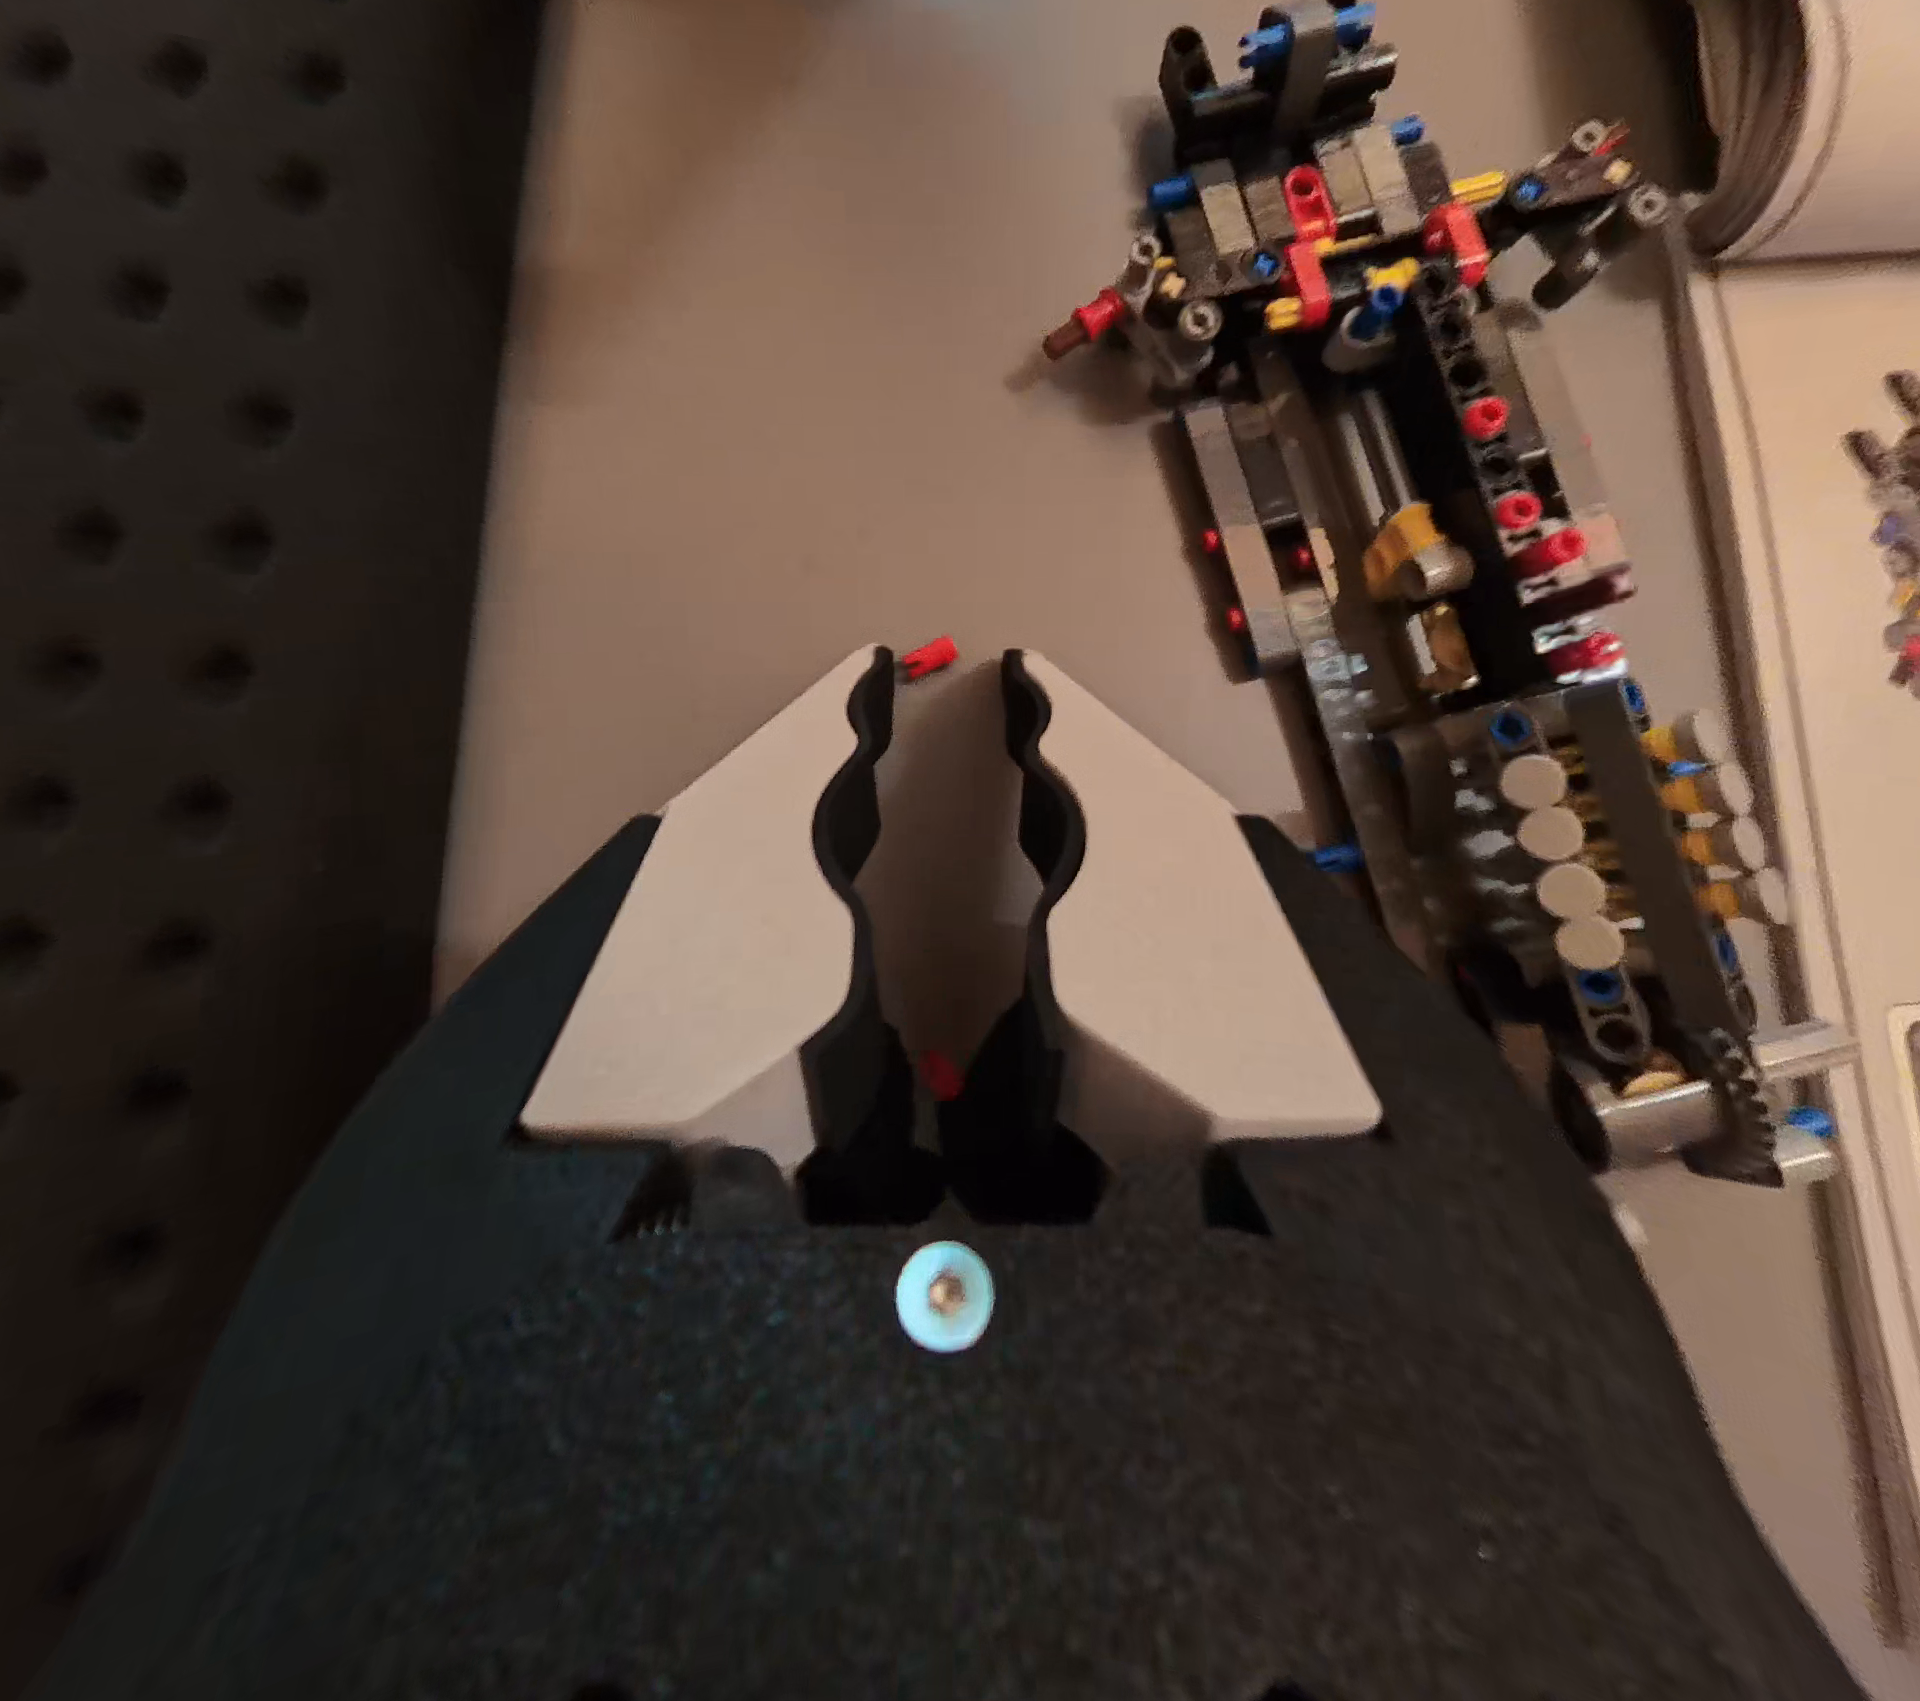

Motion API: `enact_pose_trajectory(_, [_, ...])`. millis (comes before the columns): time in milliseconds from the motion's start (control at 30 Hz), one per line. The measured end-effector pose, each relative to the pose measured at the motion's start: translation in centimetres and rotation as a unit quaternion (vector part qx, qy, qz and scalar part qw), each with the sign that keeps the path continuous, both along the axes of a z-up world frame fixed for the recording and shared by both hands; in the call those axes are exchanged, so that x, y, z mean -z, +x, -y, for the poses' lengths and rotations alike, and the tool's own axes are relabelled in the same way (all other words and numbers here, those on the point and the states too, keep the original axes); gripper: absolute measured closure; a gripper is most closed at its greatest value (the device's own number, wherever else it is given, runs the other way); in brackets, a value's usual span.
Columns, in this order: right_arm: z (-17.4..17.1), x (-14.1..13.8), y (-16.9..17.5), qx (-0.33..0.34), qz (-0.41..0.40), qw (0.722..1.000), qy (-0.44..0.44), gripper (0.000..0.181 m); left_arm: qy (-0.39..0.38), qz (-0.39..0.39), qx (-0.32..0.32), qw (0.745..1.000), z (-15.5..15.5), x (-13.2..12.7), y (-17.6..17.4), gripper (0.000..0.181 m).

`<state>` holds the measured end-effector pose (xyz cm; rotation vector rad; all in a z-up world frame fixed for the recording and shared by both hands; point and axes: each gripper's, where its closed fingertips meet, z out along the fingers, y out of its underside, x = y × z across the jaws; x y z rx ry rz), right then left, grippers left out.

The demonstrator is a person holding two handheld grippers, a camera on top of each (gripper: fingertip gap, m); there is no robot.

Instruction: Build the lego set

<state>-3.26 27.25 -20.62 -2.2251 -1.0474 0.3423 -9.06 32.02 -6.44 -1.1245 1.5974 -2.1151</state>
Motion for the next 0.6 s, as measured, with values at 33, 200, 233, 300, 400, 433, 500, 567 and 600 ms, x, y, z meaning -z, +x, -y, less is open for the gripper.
enact_pose_trajectory(33, [-0.26,-0.04,-0.07,0.002,0.007,1.0,0.011,0.162,-0.002,0.0,-0.001,1.0,-0.15,-0.06,0.02,0.166])
enact_pose_trajectory(200, [-0.02,-0.02,-0.5,0.009,0.015,1.0,0.017,0.171,0.0,0.0,-0.002,1.0,-0.28,-0.1,-0.01,0.166])
enact_pose_trajectory(233, [-0.01,-0.02,-0.42,0.016,0.015,1.0,0.018,0.171,0.003,0.001,-0.002,1.0,-0.24,-0.09,-0.04,0.166])
enact_pose_trajectory(300, [0.13,-0.01,-0.41,0.025,0.007,1.0,0.012,0.171,0.007,0.002,-0.002,1.0,-0.15,-0.1,-0.07,0.166])
enact_pose_trajectory(400, [0.27,0.0,-0.56,0.031,-0.004,1.0,0.004,0.171,0.008,0.002,-0.001,1.0,-0.07,-0.07,-0.08,0.166])
enact_pose_trajectory(433, [0.27,0.01,-0.56,0.032,-0.002,0.999,0.004,0.171,0.009,0.002,-0.001,1.0,-0.07,-0.05,-0.08,0.166])
enact_pose_trajectory(500, [0.3,-0.01,-0.53,0.032,0.007,0.999,0.003,0.172,0.009,0.002,-0.003,1.0,-0.17,-0.05,-0.04,0.166])
enact_pose_trajectory(567, [0.08,-0.24,-0.43,0.036,0.015,0.999,0.013,0.172,0.009,0.002,-0.008,1.0,-0.39,-0.08,0.01,0.167])
enact_pose_trajectory(600, [-0.24,-0.65,-0.31,0.043,0.018,0.998,0.03,0.172,0.009,0.0,-0.013,1.0,-0.57,-0.04,0.1,0.167])
